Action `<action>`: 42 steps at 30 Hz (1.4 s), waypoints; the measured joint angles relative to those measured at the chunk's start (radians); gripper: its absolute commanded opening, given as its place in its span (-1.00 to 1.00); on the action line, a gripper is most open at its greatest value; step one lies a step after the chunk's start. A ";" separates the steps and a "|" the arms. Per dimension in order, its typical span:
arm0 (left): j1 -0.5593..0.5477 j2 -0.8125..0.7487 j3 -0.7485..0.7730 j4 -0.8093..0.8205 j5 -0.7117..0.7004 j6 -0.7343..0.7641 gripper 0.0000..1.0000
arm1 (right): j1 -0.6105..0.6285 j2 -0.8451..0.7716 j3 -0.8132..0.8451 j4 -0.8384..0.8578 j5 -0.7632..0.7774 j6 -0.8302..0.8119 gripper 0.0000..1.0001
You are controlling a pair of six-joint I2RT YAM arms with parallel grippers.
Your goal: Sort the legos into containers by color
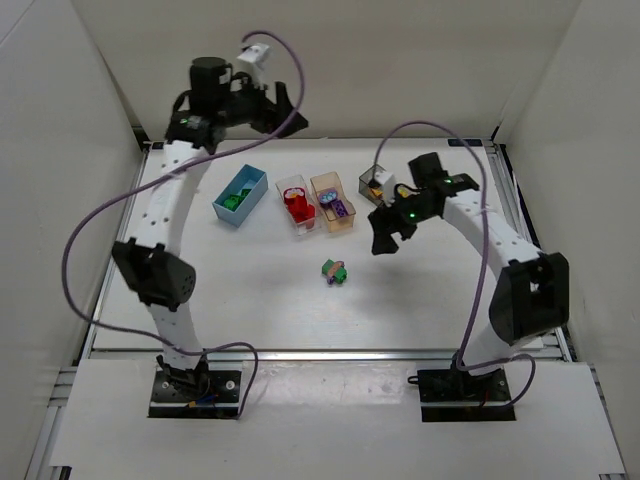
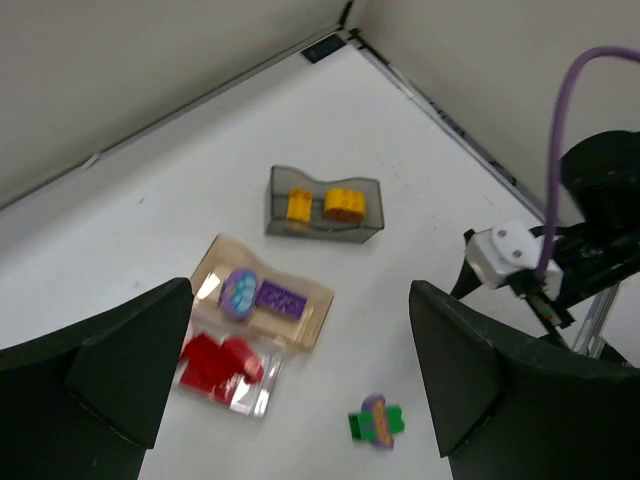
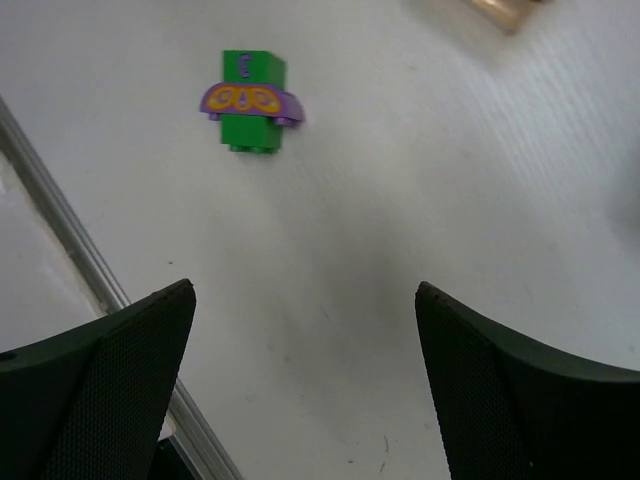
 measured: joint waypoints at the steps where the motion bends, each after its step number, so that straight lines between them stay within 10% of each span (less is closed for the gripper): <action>1: 0.030 -0.052 -0.032 -0.030 -0.005 -0.001 0.99 | 0.039 0.034 0.025 -0.019 -0.001 -0.016 0.85; 16: 0.323 -0.433 -0.716 -0.287 -0.097 -0.024 0.99 | 0.326 0.227 0.042 0.050 0.171 0.108 0.52; 25: 0.346 -0.652 -0.785 -0.297 -0.187 -0.006 0.99 | 0.428 0.230 -0.033 0.151 0.320 0.214 0.33; 42: 0.346 -0.549 -0.783 -0.307 -0.216 0.026 0.99 | 0.446 0.310 -0.047 0.230 0.421 0.291 0.22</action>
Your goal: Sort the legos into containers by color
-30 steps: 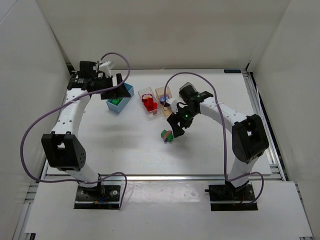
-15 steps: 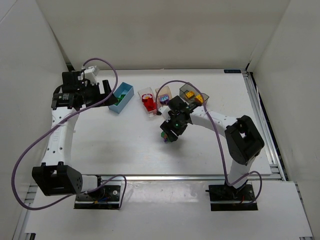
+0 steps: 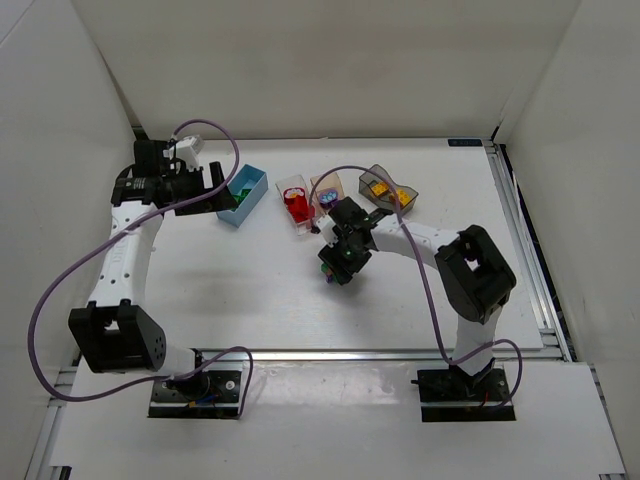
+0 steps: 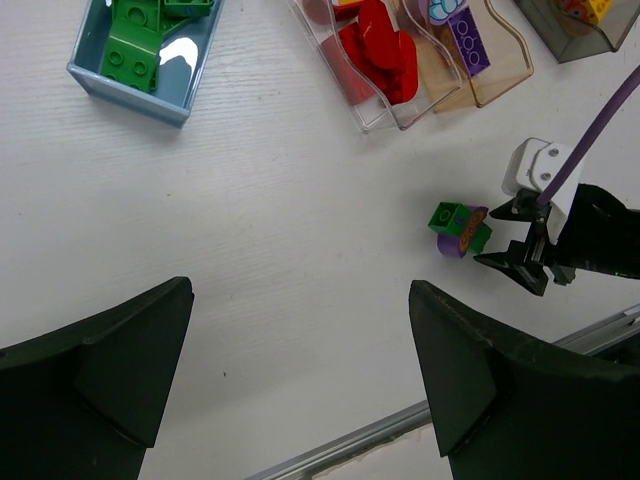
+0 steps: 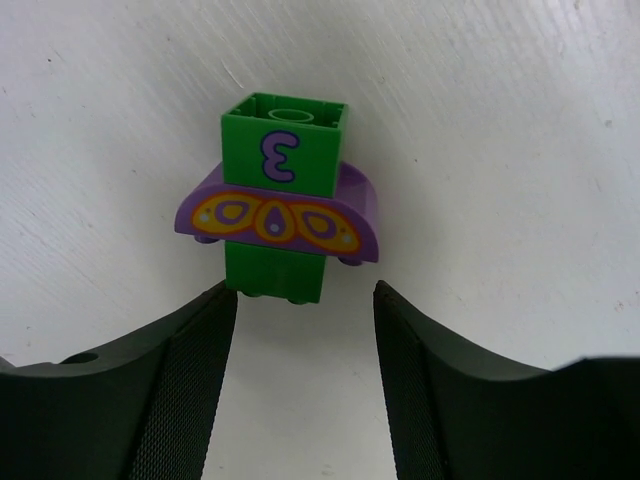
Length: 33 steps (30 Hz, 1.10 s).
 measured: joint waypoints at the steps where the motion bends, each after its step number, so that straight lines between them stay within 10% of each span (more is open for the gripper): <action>1: 0.000 0.003 0.002 -0.001 0.000 0.000 0.99 | 0.002 0.000 0.000 0.001 0.000 0.000 0.21; 15: 0.000 0.029 0.010 0.000 0.000 0.000 0.99 | 0.011 0.016 0.037 0.015 -0.002 0.029 0.10; 28: 0.000 0.051 0.019 0.001 0.011 0.001 0.99 | 0.011 0.062 0.061 0.020 -0.009 0.042 -0.62; 32: 0.000 0.060 0.020 0.001 0.038 0.000 0.99 | 0.005 0.064 0.061 0.020 -0.009 0.040 -0.35; 33: 0.000 0.061 0.020 0.001 0.044 0.000 0.99 | 0.004 0.064 0.061 0.022 -0.008 0.039 0.01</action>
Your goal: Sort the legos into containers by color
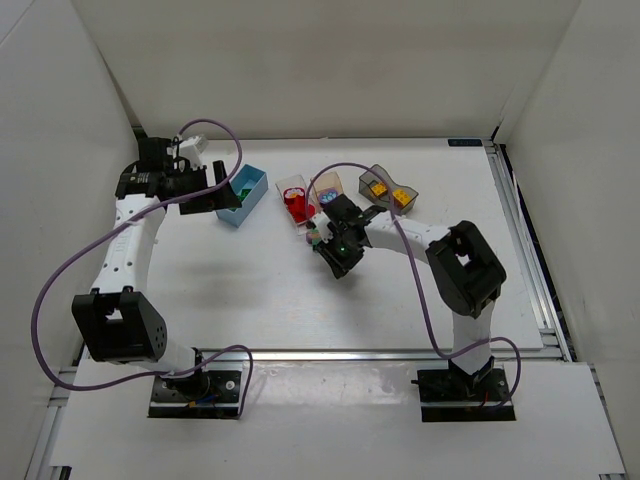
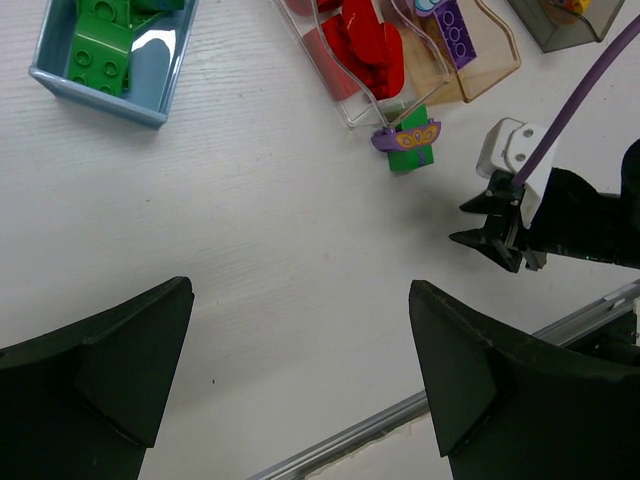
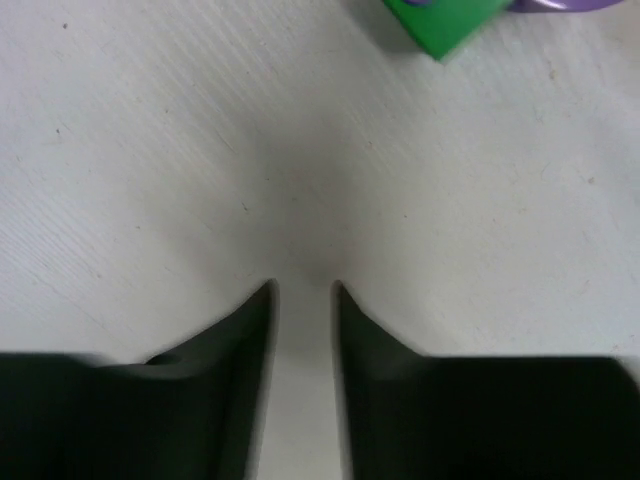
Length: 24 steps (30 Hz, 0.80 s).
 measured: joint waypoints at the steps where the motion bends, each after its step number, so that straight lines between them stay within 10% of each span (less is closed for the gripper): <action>1: 0.000 0.000 0.000 0.000 0.006 0.000 0.99 | -0.001 0.000 0.000 0.000 0.001 0.003 0.17; 12: 0.000 0.000 -0.015 0.007 0.115 0.024 0.99 | -0.035 -0.192 -0.073 0.070 0.031 -0.071 0.45; 24: -0.032 -0.002 -0.097 0.012 0.172 0.074 0.99 | -0.209 -0.124 -0.055 0.208 -0.333 -0.371 0.30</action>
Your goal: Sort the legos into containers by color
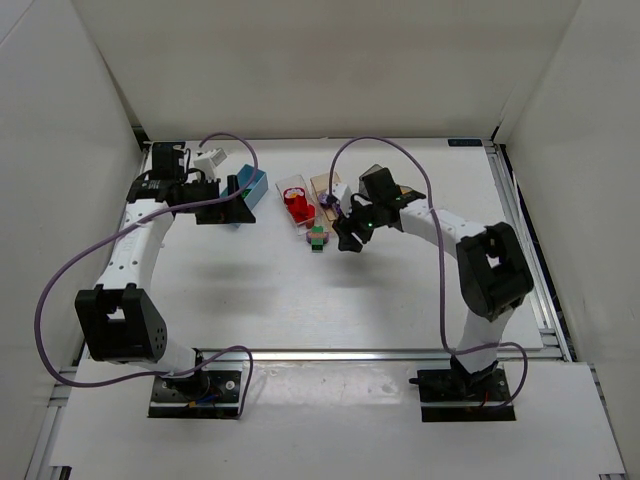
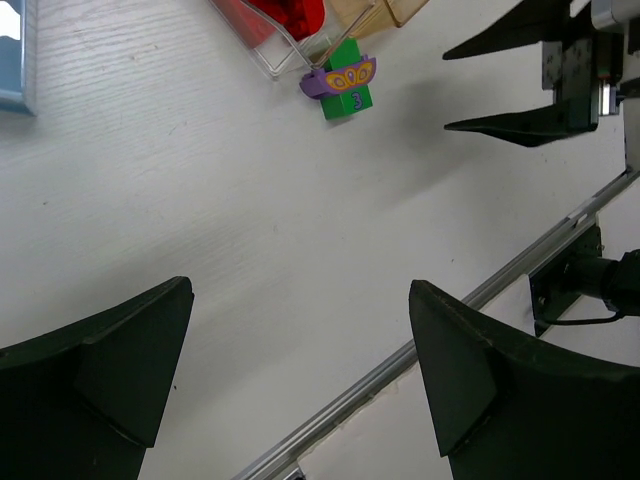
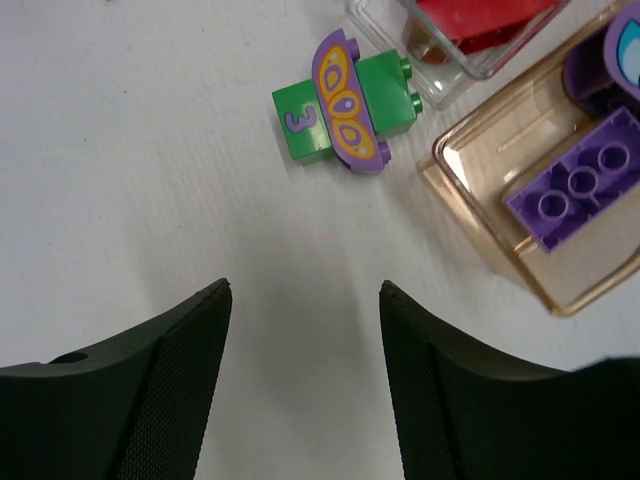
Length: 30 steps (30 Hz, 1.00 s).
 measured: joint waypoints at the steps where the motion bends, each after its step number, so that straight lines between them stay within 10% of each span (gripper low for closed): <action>1: 0.000 0.000 0.000 0.002 0.002 0.004 0.99 | -0.013 0.025 0.021 -0.012 -0.037 -0.033 0.32; 16: -0.008 0.000 0.000 0.018 0.011 0.013 0.99 | -0.069 0.163 0.267 -0.212 -0.428 -0.362 0.62; 30: -0.010 0.034 0.000 0.036 0.000 0.012 0.99 | 0.042 0.145 0.204 -0.229 -0.367 -0.437 0.80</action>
